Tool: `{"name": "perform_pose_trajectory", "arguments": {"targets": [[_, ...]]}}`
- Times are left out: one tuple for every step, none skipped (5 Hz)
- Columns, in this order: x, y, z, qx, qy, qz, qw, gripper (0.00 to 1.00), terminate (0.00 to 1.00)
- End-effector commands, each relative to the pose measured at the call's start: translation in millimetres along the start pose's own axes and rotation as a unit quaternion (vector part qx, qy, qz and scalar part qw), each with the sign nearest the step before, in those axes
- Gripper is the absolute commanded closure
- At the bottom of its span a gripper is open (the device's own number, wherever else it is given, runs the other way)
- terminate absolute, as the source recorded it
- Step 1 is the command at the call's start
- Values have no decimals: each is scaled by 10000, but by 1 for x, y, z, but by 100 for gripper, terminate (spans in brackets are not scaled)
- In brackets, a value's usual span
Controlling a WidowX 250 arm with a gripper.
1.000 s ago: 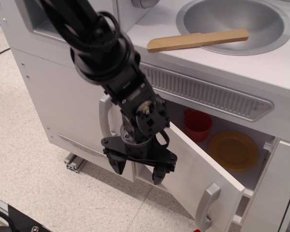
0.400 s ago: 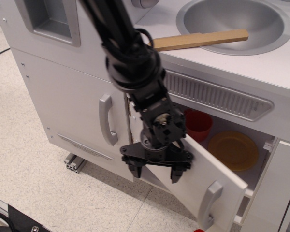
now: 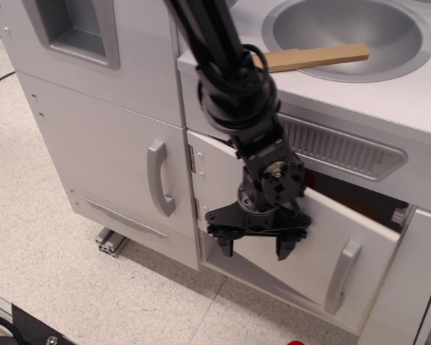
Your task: Close cabinet
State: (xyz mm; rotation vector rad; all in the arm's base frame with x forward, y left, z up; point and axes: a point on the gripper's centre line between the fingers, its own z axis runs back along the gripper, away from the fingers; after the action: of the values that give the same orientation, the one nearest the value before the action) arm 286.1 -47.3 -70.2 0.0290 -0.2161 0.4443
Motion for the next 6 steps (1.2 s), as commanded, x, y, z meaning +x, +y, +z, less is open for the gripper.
{"name": "perform_pose_trajectory", "arguments": {"targets": [[33, -25, 7, -208, -285, 306, 9989, 0, 0], [36, -27, 7, -192, -296, 315, 9989, 0, 0], [19, -9, 19, -290, -269, -8, 9992, 0, 0], [5, 11, 25, -325, -294, -337, 9985, 0, 0], [5, 19, 25, -241, -209, -397, 9987, 0, 0], [5, 19, 25, -241, -209, -397, 9987, 0, 0]]}}
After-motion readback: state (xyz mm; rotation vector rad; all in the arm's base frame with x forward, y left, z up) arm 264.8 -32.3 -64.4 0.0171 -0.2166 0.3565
